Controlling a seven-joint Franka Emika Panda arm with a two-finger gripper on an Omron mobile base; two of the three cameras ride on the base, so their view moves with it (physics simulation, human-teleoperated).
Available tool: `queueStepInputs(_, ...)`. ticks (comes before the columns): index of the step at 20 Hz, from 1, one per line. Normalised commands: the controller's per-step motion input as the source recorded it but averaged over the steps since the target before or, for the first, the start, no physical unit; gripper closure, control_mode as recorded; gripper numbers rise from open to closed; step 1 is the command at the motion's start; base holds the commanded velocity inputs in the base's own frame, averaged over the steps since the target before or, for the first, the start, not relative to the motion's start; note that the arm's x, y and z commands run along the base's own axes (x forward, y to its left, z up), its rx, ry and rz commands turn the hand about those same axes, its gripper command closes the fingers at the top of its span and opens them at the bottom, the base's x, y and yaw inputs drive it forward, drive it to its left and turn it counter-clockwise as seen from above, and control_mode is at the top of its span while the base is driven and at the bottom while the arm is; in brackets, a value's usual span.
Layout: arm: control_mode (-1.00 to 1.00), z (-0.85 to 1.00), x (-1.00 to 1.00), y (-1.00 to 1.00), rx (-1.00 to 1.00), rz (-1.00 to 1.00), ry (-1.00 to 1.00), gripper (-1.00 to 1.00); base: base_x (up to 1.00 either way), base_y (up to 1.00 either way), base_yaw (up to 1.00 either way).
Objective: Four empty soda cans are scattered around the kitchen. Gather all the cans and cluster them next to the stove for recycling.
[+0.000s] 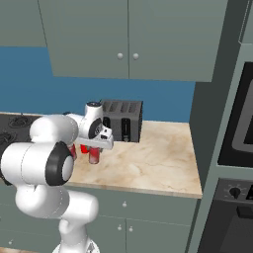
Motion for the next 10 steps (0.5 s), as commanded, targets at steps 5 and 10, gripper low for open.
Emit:
queueStepInputs(5,-1.00,-0.05,-0.01,0.19,0.00,0.00,-0.05,1.00,0.00,0.00,0.00)
queueStepInputs(10,-1.00,-0.05,0.00,0.16,0.00,0.00,-0.04,1.00,0.00,0.00,0.00)
